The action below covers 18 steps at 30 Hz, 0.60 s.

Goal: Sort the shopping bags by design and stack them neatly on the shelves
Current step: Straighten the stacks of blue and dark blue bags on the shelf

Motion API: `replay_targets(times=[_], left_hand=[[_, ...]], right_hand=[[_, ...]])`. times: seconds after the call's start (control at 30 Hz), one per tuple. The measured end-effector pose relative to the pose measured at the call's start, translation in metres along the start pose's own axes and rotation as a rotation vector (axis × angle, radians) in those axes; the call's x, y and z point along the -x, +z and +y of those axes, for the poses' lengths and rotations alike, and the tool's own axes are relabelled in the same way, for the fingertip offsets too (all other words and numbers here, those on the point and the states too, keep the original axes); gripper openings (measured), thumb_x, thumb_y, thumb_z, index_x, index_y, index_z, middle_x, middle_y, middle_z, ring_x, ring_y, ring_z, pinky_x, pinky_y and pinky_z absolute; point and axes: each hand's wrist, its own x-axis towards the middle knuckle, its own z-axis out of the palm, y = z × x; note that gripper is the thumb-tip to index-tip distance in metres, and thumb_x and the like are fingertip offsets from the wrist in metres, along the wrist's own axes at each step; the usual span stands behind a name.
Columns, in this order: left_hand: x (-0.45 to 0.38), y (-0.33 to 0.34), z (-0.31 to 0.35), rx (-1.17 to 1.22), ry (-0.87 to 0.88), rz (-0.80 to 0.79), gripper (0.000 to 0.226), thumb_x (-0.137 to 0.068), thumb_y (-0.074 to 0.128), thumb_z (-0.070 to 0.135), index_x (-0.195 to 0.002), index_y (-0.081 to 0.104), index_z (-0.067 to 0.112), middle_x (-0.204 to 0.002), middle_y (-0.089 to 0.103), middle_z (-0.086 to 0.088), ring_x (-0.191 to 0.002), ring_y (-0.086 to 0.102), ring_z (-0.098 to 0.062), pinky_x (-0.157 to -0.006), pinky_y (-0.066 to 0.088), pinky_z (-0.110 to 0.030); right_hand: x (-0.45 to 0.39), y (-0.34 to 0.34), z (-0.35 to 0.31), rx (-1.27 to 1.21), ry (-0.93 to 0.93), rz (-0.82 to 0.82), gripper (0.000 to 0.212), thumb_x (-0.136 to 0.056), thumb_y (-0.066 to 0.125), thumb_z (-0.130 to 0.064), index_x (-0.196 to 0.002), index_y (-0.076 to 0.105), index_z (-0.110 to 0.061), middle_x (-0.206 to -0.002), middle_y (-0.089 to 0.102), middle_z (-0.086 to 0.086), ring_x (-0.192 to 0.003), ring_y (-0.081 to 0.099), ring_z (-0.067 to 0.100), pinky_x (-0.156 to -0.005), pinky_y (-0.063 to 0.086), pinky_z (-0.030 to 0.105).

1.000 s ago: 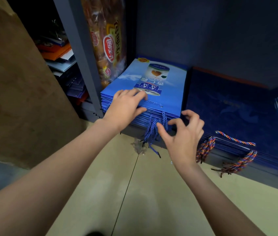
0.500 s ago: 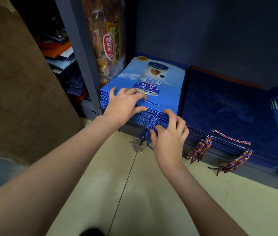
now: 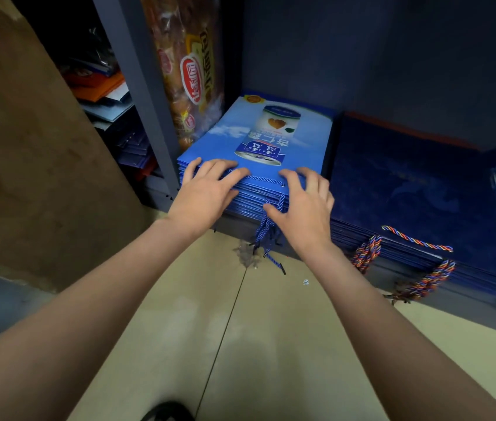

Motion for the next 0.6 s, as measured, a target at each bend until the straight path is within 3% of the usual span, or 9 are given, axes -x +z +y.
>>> replay_targets(times=[0.17,0.3,0.4,0.5,0.6], left_hand=[[-0.001,0.002,-0.005,-0.003,-0.02,0.0,0.052,-0.083,0.056,-0.003,-0.13,0.05,0.02,-0.133,0.047,-0.008,-0.123,0.041,-0.027,-0.106,0.019,-0.037],[-0.002,0.004,-0.006,-0.007,-0.02,-0.013,0.058,-0.076,0.06,-0.009,-0.127,0.051,0.017,-0.131,0.047,-0.01,-0.118,0.042,-0.03,-0.103,0.022,-0.036],[0.001,0.003,0.007,0.005,-0.061,0.113,0.04,-0.081,0.057,-0.002,-0.119,0.055,0.011,-0.126,0.051,-0.011,-0.113,0.047,-0.033,-0.101,0.032,-0.045],[0.019,0.009,0.039,0.092,-0.131,0.366,0.02,-0.085,0.052,0.018,-0.102,0.062,0.014,-0.103,0.062,-0.004,-0.095,0.053,-0.026,-0.085,0.033,-0.034],[0.027,0.018,0.066,0.342,-0.352,0.157,0.027,-0.091,0.05,0.04,-0.099,0.068,0.022,-0.092,0.069,0.008,-0.093,0.056,-0.021,-0.084,0.031,-0.03]], right_hand=[[0.003,0.001,-0.001,-0.032,0.021,0.035,0.054,-0.08,0.064,-0.029,-0.13,0.043,-0.024,-0.139,0.032,0.004,-0.13,0.024,0.023,-0.107,0.021,0.037],[0.015,-0.008,0.0,-0.043,-0.036,0.08,0.063,-0.075,0.073,-0.038,-0.128,0.045,-0.019,-0.142,0.03,0.008,-0.131,0.024,0.027,-0.106,0.024,0.042],[0.033,-0.012,0.01,-0.121,-0.137,0.266,0.051,-0.073,0.075,-0.033,-0.116,0.056,-0.013,-0.13,0.043,0.014,-0.118,0.035,0.026,-0.095,0.033,0.04],[0.043,-0.007,0.019,-0.15,-0.117,0.358,0.031,-0.079,0.064,-0.032,-0.099,0.062,-0.009,-0.104,0.053,0.011,-0.095,0.043,0.021,-0.08,0.029,0.03],[0.047,-0.001,0.019,-0.117,-0.113,0.329,0.034,-0.082,0.052,-0.04,-0.098,0.063,-0.012,-0.083,0.062,0.001,-0.08,0.053,0.026,-0.073,0.025,0.03]])
